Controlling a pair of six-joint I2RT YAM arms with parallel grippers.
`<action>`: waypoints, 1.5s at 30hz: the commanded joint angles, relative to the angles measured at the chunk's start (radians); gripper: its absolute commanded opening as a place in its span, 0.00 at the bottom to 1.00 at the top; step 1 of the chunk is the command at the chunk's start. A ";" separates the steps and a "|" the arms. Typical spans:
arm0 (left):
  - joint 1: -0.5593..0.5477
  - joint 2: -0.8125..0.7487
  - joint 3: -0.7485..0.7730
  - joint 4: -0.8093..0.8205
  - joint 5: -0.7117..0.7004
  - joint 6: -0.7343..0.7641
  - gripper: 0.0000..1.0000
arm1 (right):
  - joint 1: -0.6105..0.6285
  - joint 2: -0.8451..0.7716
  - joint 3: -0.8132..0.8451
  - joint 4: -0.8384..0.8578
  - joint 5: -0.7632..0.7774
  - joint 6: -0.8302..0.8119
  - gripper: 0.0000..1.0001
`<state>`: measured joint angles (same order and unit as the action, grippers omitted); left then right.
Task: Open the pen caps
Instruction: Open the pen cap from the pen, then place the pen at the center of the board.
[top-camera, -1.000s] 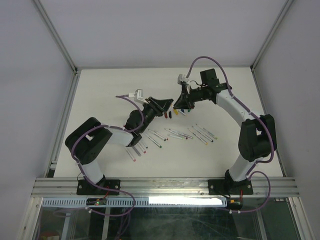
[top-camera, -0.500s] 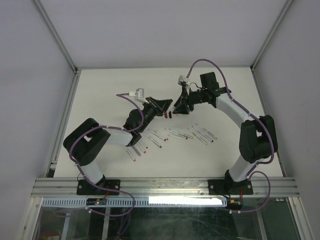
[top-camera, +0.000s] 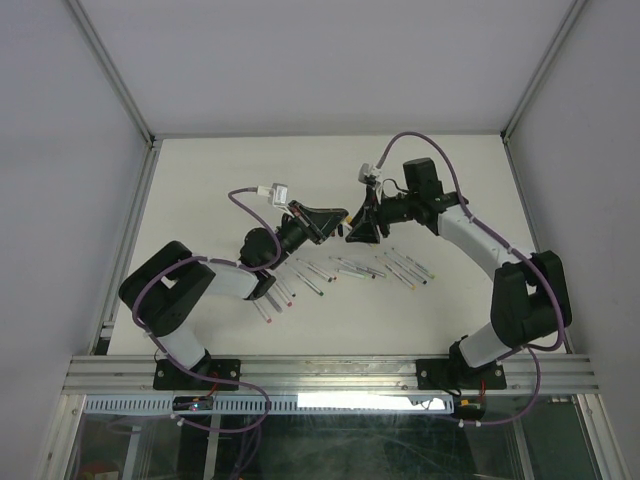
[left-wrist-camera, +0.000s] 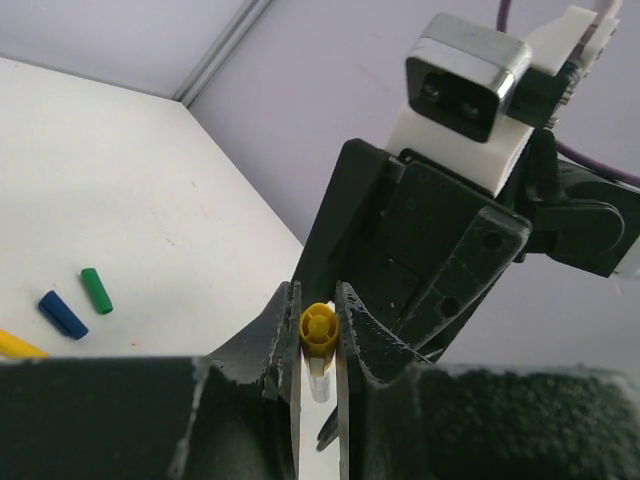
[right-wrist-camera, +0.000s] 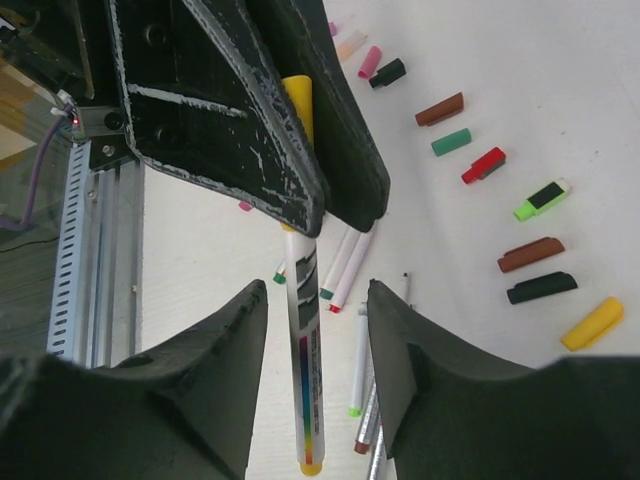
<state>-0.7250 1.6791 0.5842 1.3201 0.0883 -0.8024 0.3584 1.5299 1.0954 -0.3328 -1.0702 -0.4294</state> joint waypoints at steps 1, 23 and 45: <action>0.004 -0.021 -0.005 0.128 0.056 0.009 0.00 | 0.038 -0.014 -0.001 0.046 -0.009 0.020 0.43; 0.357 -0.333 0.005 -0.075 -0.307 -0.001 0.00 | -0.025 0.041 0.032 -0.091 0.068 -0.014 0.00; 0.342 -0.519 -0.306 -0.180 0.138 -0.022 0.00 | -0.425 0.027 0.015 -0.399 0.487 -0.246 0.01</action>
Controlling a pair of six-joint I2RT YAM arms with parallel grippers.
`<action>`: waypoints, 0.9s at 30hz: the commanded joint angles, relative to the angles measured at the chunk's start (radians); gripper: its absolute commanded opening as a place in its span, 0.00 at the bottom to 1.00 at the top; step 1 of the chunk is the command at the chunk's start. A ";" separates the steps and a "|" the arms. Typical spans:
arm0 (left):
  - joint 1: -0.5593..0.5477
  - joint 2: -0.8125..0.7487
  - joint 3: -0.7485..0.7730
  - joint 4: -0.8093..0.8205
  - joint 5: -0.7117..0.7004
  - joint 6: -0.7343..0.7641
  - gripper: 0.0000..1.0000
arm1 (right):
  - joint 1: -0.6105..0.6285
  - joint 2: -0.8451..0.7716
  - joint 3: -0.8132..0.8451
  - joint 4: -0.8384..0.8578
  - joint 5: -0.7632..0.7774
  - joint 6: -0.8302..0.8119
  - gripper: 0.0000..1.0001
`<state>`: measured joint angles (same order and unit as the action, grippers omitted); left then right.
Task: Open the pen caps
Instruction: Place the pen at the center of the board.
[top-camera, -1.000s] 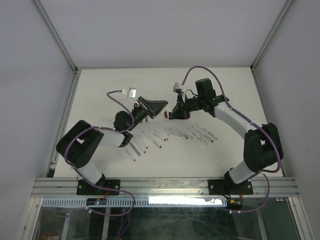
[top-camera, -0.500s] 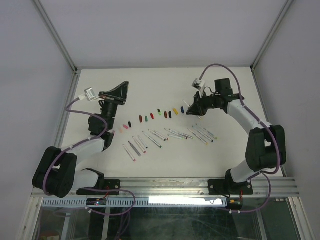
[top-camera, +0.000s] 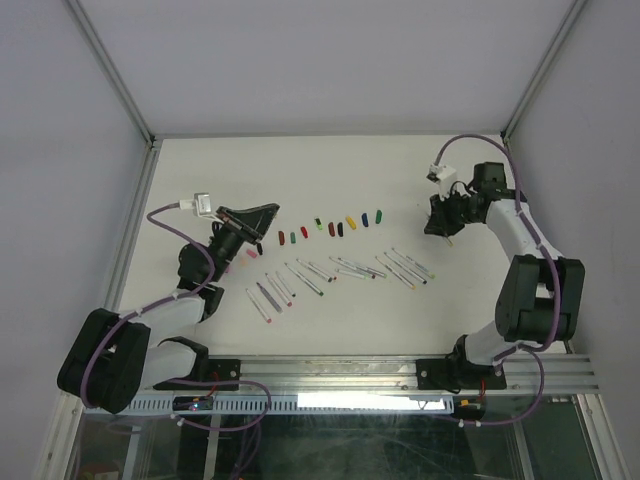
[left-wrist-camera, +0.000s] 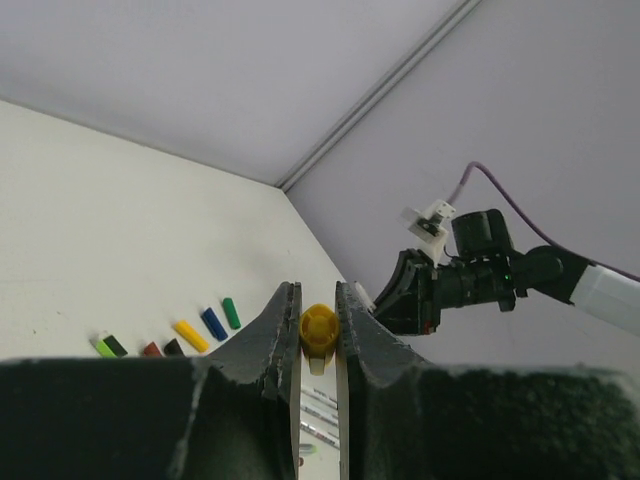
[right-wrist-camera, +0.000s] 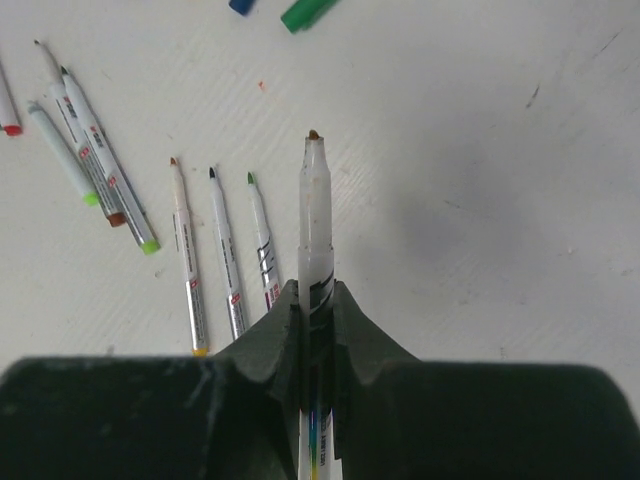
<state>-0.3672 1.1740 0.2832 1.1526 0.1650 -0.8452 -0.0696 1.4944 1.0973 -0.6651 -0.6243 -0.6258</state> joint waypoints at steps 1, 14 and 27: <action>-0.023 -0.006 -0.011 -0.007 0.057 0.021 0.00 | 0.004 0.082 0.016 -0.075 0.047 -0.053 0.01; -0.139 0.143 0.040 0.044 0.075 0.045 0.00 | 0.094 0.235 0.018 -0.051 0.187 -0.044 0.11; -0.239 0.182 0.105 -0.005 0.027 0.091 0.00 | 0.115 0.274 0.024 -0.049 0.235 -0.033 0.27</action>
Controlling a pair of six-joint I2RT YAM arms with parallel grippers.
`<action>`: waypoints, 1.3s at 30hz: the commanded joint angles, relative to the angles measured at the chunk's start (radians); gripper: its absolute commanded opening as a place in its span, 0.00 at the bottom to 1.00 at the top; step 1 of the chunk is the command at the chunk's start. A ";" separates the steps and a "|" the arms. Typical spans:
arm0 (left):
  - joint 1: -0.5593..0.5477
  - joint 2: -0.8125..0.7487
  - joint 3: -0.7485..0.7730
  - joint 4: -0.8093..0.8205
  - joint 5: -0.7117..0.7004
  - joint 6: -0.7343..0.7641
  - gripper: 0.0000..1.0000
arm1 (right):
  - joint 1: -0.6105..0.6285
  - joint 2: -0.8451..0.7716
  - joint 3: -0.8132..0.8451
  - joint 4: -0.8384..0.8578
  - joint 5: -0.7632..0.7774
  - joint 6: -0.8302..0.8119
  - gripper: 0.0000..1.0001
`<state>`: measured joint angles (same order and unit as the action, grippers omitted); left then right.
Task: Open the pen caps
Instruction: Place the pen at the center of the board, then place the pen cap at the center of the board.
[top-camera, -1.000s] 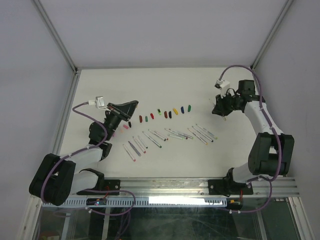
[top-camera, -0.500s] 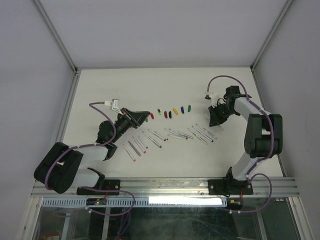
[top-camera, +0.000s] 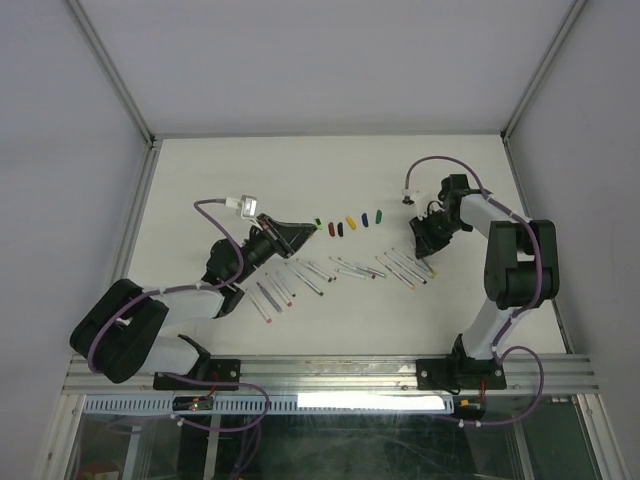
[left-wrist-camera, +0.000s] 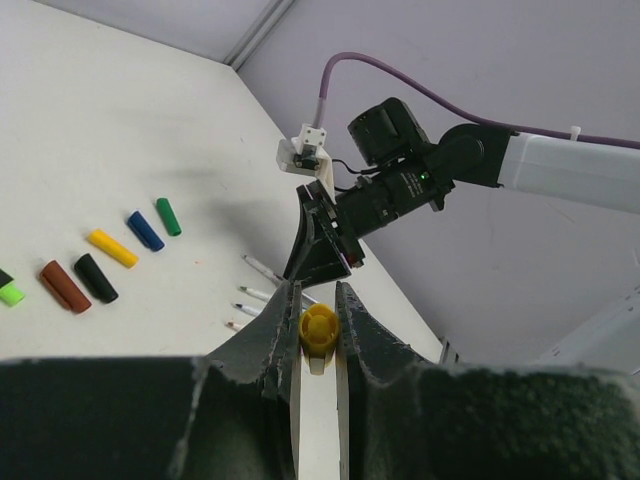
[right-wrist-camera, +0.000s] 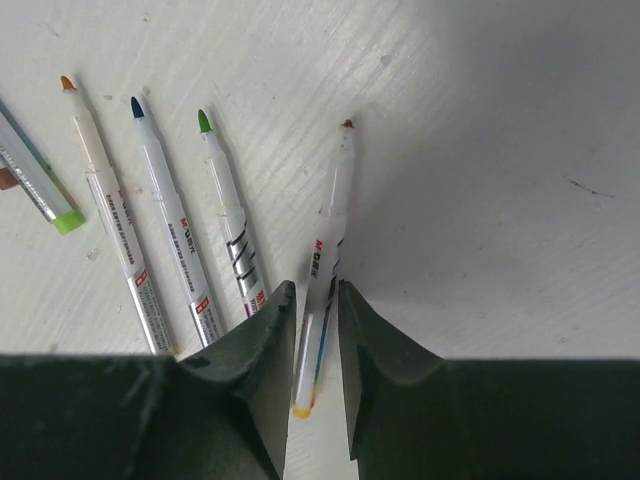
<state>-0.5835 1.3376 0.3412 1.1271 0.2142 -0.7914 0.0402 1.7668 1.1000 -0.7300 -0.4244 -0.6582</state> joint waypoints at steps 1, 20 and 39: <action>-0.028 0.028 0.055 0.020 -0.024 0.037 0.00 | 0.005 0.002 0.022 0.015 0.035 -0.002 0.28; -0.179 0.203 0.261 -0.127 -0.146 0.062 0.00 | 0.004 -0.064 0.029 0.041 0.038 0.025 0.35; -0.300 0.646 0.991 -0.960 -0.473 0.057 0.00 | -0.126 -0.355 -0.033 0.202 -0.110 0.116 0.35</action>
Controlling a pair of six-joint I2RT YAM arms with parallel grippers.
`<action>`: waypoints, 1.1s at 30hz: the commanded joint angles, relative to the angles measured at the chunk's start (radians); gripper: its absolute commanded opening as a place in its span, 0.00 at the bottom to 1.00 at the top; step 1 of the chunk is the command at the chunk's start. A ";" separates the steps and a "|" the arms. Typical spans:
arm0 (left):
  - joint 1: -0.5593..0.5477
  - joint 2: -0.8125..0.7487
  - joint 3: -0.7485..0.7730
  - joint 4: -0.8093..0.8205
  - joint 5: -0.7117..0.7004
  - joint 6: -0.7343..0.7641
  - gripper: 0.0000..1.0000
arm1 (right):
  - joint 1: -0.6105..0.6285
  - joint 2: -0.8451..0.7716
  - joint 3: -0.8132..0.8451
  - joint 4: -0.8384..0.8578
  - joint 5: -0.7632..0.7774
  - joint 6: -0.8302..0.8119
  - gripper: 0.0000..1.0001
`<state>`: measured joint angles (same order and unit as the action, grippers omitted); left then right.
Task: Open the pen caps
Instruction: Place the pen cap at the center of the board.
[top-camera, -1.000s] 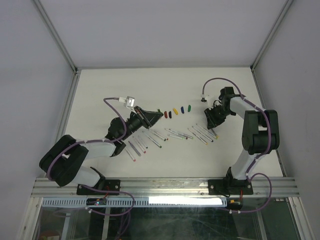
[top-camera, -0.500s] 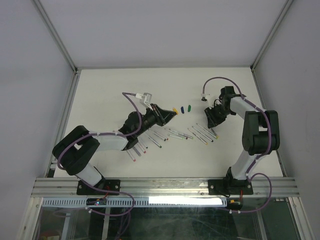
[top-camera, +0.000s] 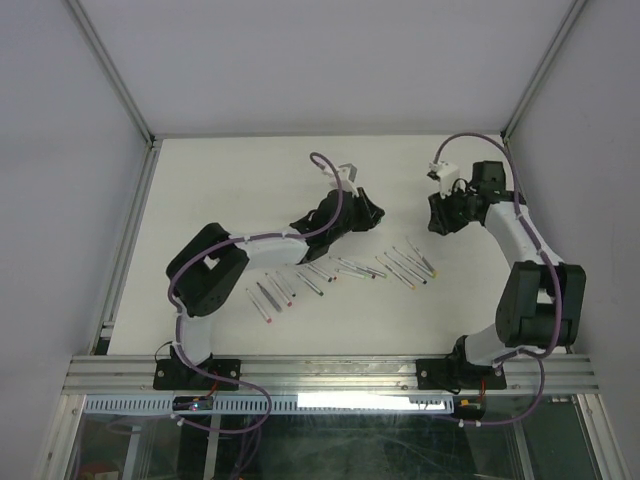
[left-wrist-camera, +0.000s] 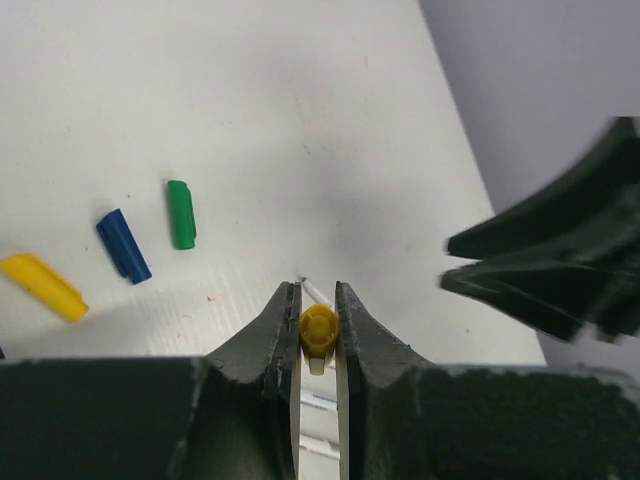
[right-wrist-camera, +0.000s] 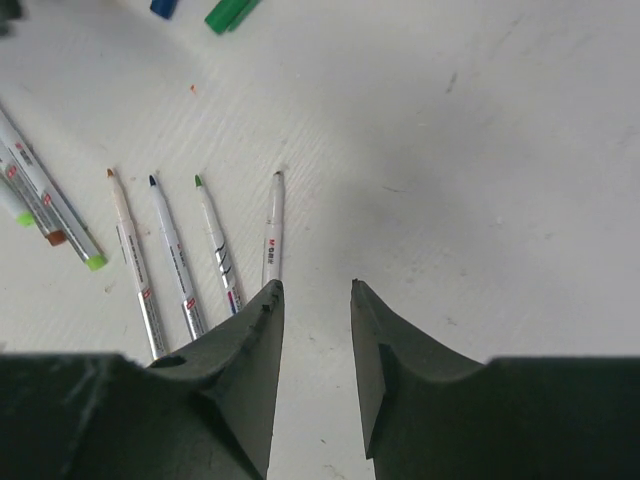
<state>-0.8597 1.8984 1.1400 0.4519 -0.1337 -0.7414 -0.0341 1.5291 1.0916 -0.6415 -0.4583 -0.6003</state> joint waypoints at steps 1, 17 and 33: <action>-0.029 0.121 0.248 -0.339 -0.141 0.005 0.00 | -0.067 -0.145 -0.034 0.133 -0.089 0.069 0.35; -0.067 0.608 1.033 -0.806 -0.251 0.071 0.00 | -0.229 -0.309 -0.117 0.280 -0.262 0.196 0.36; -0.066 0.679 1.106 -0.814 -0.264 0.108 0.19 | -0.233 -0.294 -0.118 0.275 -0.293 0.205 0.36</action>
<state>-0.9176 2.5809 2.1990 -0.3752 -0.3725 -0.6594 -0.2581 1.2522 0.9691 -0.4076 -0.7200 -0.4088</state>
